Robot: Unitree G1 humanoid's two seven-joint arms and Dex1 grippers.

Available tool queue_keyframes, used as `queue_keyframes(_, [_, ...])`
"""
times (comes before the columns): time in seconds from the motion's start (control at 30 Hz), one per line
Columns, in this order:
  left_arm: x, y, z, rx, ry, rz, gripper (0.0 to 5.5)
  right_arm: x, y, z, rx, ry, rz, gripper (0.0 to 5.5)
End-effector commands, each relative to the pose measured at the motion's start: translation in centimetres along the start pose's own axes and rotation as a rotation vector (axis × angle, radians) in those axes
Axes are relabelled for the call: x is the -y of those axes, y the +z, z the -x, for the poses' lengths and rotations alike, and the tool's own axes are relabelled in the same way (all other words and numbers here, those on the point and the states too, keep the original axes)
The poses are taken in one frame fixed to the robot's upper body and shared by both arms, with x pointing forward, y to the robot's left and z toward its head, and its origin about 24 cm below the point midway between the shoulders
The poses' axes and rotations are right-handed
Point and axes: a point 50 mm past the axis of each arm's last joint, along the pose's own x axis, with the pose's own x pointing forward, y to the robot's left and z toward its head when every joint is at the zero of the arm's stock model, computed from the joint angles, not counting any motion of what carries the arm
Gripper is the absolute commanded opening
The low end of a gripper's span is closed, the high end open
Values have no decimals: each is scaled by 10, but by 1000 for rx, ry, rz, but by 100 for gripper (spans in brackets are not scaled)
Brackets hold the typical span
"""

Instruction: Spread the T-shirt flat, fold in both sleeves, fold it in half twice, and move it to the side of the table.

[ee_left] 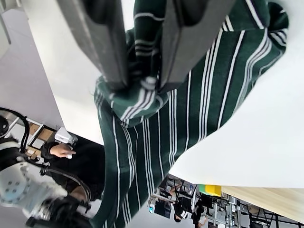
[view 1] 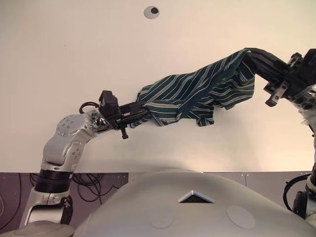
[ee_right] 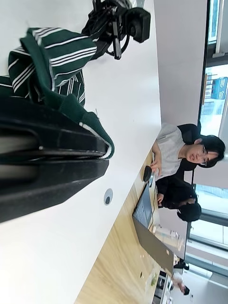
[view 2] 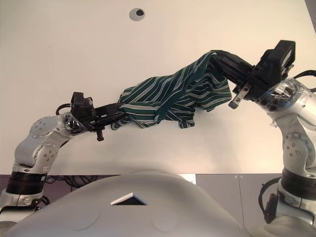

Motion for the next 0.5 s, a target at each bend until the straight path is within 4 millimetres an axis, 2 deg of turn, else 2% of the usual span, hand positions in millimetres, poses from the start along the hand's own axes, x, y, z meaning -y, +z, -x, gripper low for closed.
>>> queue_keyframes(0.03, [-6, 2, -4, 0, 40, -15, 165, -1, 5, -5, 23, 6, 12, 0])
queue_keyframes(0.13, [-11, 2, -6, 13, 85, -16, 165, -1, 6, -7, 25, 7, 13, 0])
queue_keyframes(0.5, [-9, 12, 4, 141, 38, 43, 4, 0, 6, -3, 25, -17, 14, 0])
